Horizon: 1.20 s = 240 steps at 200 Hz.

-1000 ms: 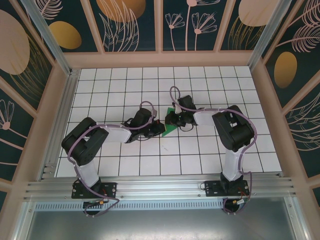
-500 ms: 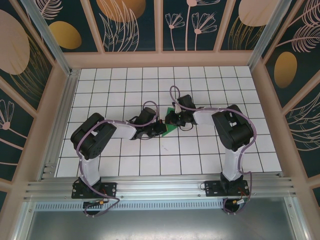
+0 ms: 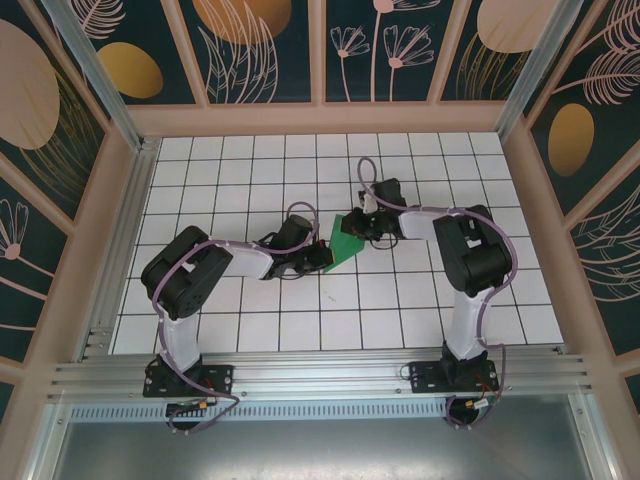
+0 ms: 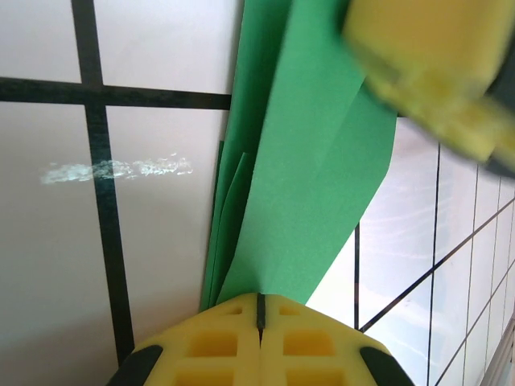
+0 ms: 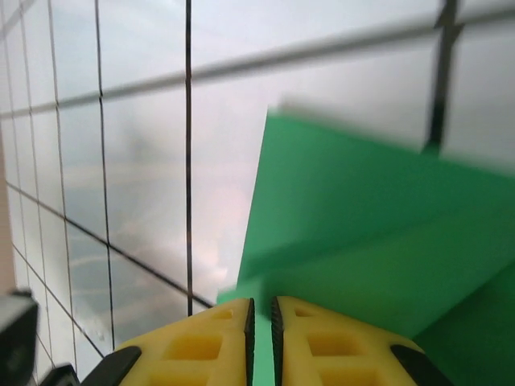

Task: Fold a paper plane with a square sheet of paper (pick it up from the middle)
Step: Fourth fold the wing at the center of the table.

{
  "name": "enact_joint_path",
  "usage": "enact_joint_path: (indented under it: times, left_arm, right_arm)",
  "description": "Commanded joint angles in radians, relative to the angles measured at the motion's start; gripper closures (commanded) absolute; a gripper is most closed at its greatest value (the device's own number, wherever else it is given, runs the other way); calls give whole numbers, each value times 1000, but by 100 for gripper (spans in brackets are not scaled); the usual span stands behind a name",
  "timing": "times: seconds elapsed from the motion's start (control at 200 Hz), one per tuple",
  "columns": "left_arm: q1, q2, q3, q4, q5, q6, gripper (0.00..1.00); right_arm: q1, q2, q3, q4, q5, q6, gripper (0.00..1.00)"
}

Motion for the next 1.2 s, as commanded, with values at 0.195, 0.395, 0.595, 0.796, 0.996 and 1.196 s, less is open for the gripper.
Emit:
enact_joint_path:
  times: [0.195, 0.395, 0.595, 0.796, 0.996, 1.196]
  left_arm:
    - [7, 59, -22, -227, -84, 33, 100]
    - [6, 62, -21, -231, -88, 26, 100]
    - [6, 62, -19, -234, -88, 20, 100]
    - [6, 68, -16, -244, -82, 26, 100]
    - [6, 73, -12, -289, -81, 62, 100]
    - [6, 86, -5, -343, -94, 103, 100]
  right_arm:
    - [50, -141, -58, 22, -31, -25, 81]
    - [80, -140, -155, 82, -20, 41, 83]
    - [90, -68, -146, 87, -37, 29, 86]
    - [84, 5, -117, 58, -38, -7, 87]
    - [39, 30, -73, 33, -33, -26, 86]
    - [-6, 43, -9, -23, 2, -54, 86]
